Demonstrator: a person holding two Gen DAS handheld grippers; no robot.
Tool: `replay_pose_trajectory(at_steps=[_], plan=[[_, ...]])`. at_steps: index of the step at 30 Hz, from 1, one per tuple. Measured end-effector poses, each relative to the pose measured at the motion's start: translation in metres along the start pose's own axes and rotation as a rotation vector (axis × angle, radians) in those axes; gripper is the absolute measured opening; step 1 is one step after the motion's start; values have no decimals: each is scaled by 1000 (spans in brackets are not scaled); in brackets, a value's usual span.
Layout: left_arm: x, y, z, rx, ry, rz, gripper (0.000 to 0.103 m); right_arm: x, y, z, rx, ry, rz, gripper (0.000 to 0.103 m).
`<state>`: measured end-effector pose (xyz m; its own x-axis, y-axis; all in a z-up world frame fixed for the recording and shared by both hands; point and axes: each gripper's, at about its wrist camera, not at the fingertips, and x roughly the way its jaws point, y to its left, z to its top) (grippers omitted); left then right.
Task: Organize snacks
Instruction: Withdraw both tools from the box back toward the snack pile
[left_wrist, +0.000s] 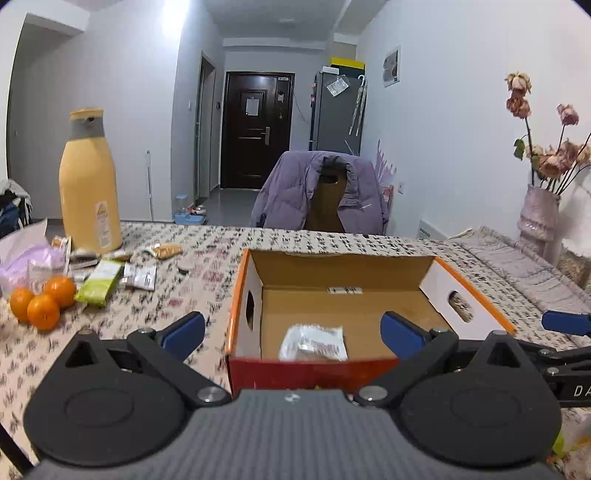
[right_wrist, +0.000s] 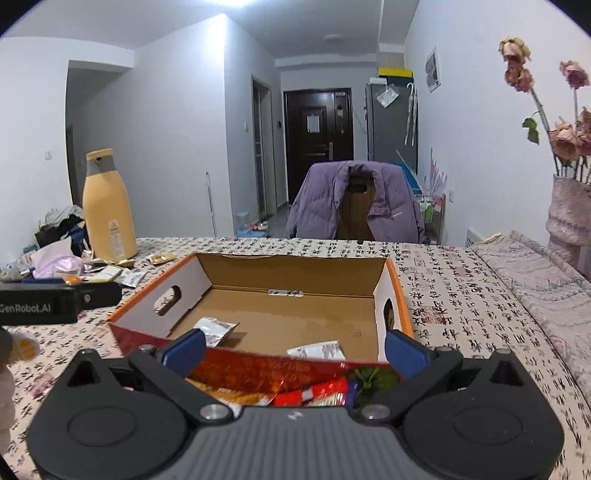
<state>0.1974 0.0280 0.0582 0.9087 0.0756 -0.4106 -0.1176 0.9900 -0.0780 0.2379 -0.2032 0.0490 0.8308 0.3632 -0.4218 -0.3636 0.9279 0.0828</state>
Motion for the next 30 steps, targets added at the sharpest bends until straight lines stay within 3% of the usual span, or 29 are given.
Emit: replay_pose_trajectory(at_steps=[15,20,30], plan=[[-70,19,-68,-33,-39,0,103,-70,9,-64,38,-35,-1,103],[-75,26,-88,-22,10,3,103,-85,7,-85,55,-66,-26,103],[-89,27,-103,3,5,-35,103,-97,15,-111,32,-71,-46,103]])
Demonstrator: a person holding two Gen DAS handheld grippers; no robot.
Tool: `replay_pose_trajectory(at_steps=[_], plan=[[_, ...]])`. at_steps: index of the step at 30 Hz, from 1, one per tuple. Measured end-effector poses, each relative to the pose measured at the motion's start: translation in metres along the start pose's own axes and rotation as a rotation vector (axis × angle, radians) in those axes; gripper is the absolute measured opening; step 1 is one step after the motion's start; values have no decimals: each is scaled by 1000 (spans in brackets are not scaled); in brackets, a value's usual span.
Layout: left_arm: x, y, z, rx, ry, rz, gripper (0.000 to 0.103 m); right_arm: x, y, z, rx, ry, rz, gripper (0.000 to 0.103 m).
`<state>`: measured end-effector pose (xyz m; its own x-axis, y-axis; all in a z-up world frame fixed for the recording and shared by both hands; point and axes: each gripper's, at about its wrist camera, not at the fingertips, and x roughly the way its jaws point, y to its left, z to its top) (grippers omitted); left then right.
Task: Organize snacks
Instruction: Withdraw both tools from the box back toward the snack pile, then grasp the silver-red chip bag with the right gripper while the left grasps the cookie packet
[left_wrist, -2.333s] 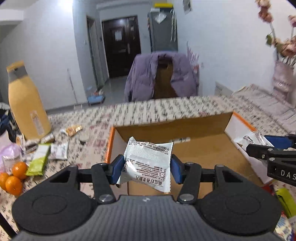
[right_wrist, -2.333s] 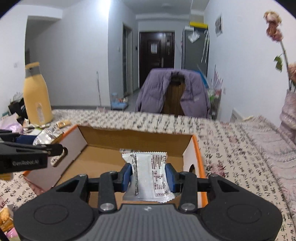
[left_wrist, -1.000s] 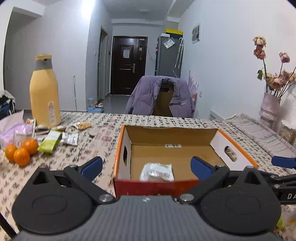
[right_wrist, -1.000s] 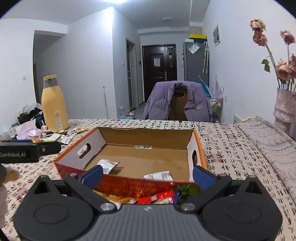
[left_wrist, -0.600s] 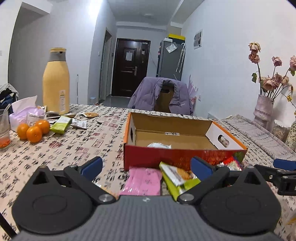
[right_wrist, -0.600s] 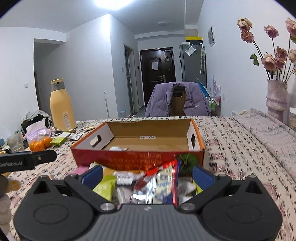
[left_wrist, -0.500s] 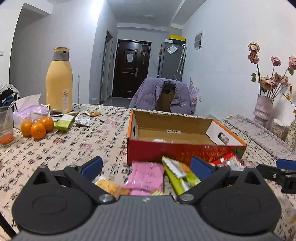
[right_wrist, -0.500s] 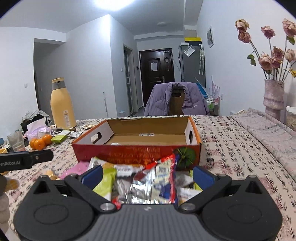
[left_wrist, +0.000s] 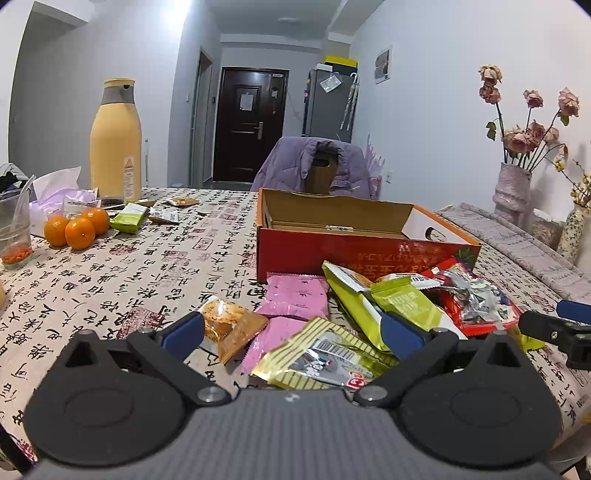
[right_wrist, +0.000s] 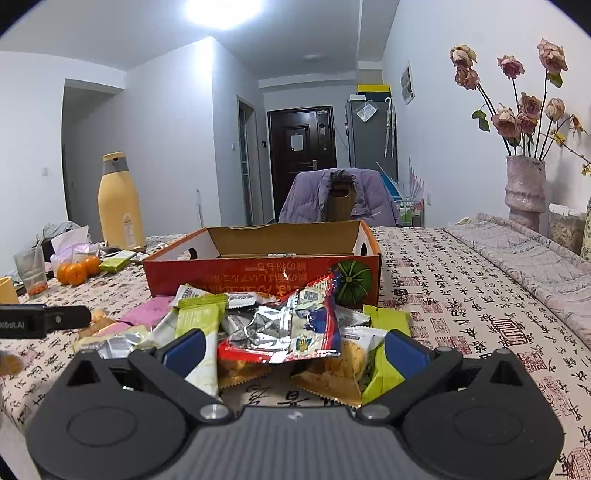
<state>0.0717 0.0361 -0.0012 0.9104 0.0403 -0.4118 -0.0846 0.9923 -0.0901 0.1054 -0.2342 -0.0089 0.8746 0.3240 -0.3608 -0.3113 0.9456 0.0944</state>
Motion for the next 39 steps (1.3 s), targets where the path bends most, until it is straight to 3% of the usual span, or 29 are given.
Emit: replay_pose_trajectory(at_steps=[16,20,25,31,39], plan=[[6,-3,-1,11,29,-2,103,20,2,15,-28,56,-25,102],[8,-3,-1,10,31,-4,103,42,5,28,-35,97,-28,93],[8,-3,-1,11,31,-3,103,73,12,40,-54,156,-39,92],[8,-3,0,8,33,-7,103,103,16,46,-72,234,-88,83],[10,-1,-1,-3,42,-9,103,118,12,38,-70,292,-79,63]])
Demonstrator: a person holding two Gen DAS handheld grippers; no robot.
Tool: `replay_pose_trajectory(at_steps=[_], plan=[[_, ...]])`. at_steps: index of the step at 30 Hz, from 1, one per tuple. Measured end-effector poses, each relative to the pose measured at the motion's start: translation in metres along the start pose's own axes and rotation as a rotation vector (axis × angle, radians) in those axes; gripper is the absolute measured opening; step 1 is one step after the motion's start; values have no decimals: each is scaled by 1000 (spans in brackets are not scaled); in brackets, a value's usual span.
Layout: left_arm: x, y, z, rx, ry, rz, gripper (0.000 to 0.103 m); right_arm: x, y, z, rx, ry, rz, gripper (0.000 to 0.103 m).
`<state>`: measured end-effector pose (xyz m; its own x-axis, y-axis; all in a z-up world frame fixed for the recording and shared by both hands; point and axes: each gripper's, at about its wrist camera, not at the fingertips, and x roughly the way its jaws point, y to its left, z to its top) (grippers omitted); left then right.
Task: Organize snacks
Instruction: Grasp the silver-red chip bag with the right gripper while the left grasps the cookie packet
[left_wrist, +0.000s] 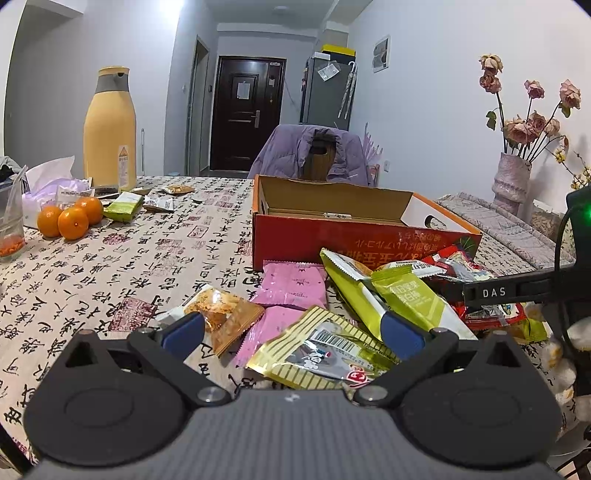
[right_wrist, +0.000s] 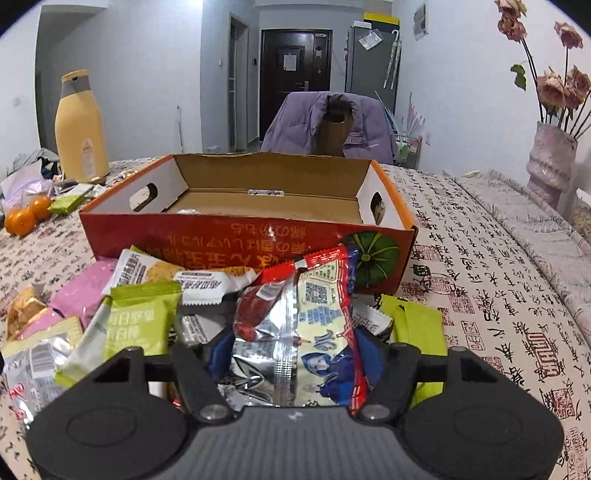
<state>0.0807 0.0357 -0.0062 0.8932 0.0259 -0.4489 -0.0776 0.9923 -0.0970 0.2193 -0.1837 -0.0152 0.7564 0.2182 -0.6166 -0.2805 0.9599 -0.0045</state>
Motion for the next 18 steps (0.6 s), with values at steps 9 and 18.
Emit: replay_pose_trajectory(at_steps=[9,18], plan=[[0,3,-2,-5,3,3,103,-14,-5,-9,31,-73,-1,59],[-1,9,-2,-8,9,20,103,-56,-15,-21,78,-226,-9,59]])
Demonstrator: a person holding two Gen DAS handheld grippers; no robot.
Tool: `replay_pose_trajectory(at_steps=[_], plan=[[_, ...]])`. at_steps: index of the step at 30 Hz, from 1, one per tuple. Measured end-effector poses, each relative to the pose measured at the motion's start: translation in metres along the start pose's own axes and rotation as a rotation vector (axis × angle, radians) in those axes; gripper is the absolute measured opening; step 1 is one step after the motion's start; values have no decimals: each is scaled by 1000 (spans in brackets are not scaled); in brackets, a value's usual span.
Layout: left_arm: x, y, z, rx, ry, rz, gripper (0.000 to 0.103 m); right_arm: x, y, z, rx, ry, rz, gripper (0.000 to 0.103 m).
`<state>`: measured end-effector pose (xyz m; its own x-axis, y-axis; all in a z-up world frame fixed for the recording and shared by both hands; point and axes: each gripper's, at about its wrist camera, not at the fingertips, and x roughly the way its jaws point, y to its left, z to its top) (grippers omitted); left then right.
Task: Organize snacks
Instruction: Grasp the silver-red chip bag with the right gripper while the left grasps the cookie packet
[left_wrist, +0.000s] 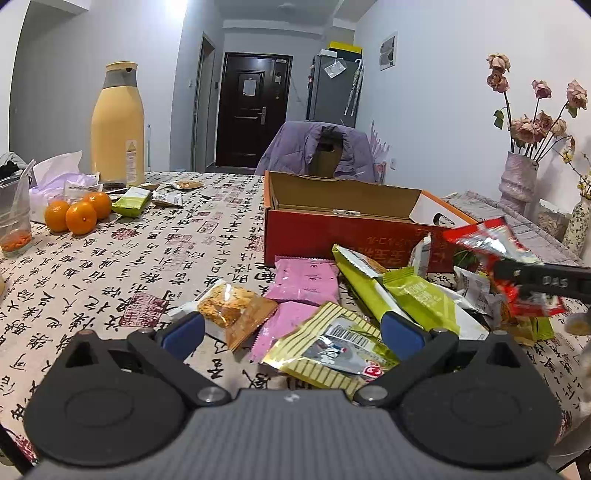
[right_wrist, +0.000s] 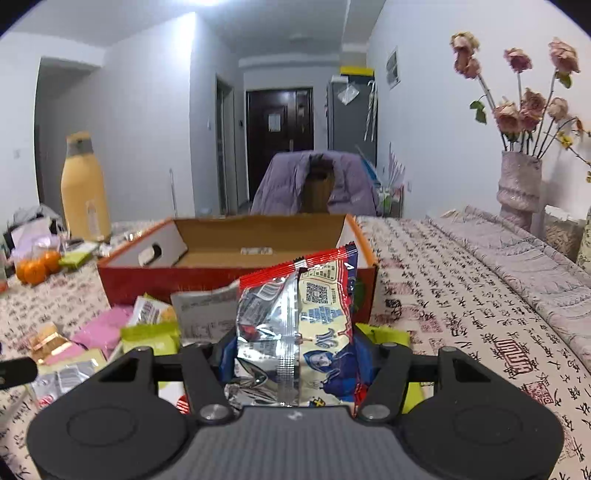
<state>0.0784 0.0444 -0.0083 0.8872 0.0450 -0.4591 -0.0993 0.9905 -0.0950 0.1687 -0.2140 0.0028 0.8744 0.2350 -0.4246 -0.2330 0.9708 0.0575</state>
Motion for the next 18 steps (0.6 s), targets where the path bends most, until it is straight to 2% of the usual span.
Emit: replay_pose_trajectory(at_steps=[6,14,18], plan=[[1,8,4,10,5,17,103,-13,-10,0,42,-45,13,59],[19,27,14,50,26,66,103,-15,-12,-10,46,-35,10,59],[39,41,22,70,80,62,103,-16,-14,-13,52,-32,12,59]])
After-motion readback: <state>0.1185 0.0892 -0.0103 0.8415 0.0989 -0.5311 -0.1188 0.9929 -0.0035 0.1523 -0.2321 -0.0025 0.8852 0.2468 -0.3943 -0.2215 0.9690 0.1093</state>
